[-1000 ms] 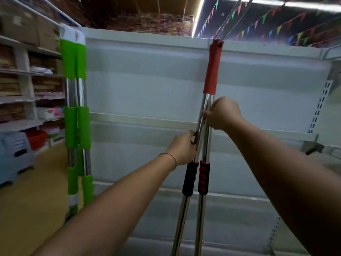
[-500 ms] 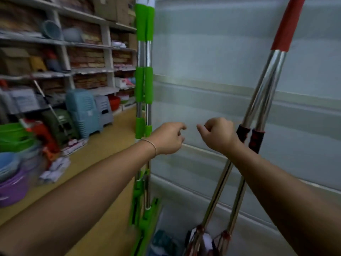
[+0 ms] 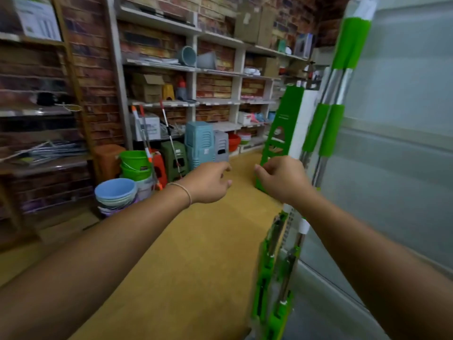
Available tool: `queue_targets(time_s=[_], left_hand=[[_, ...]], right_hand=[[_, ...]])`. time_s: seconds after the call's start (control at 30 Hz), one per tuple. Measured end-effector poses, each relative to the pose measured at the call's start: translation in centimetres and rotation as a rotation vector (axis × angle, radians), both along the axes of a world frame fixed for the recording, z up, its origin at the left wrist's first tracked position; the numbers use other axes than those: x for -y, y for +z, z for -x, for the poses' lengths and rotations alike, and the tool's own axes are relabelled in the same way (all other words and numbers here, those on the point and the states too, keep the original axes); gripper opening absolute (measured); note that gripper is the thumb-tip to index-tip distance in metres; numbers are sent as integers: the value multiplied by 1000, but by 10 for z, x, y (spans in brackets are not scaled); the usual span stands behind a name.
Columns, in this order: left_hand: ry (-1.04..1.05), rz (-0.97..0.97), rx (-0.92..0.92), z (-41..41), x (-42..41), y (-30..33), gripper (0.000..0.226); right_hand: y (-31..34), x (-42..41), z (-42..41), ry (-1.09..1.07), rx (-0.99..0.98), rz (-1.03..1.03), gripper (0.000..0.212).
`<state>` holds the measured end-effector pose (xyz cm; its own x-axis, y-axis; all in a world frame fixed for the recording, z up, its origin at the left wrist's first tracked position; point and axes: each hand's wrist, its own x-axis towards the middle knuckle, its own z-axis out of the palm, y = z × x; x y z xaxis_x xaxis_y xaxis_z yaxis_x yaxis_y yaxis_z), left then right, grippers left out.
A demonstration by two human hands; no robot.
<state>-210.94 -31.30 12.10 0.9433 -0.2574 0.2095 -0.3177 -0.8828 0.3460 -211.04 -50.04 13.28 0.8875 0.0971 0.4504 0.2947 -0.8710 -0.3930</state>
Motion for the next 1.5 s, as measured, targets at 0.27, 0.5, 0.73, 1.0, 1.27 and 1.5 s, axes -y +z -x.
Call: queue_targets(time_s=[0.27,0.5,0.73,1.0,1.27,1.5], left_hand=[[162,-34,53,-36,-160,17,38],[259,-44,54,-42,-269,26,42],[375,-16,52,-52,-344,8,41],[442,-66,27,-119,-388,-8,43],[457,-74,-15,-253,-395,-15,46],[459,-55,-11,-375,-397,-2,45]], right_hand=[[3,-151,-64,100,-26,-36,40],[6,-252,-99,218,-58,-49,38],[2,-331,-128,359,-78,-33,38],[-22,-386,-212,466,-135,-72,35],[-29,-399,-351,490,-215,7,51],[-8,-386,-469,462,-254,21,56]])
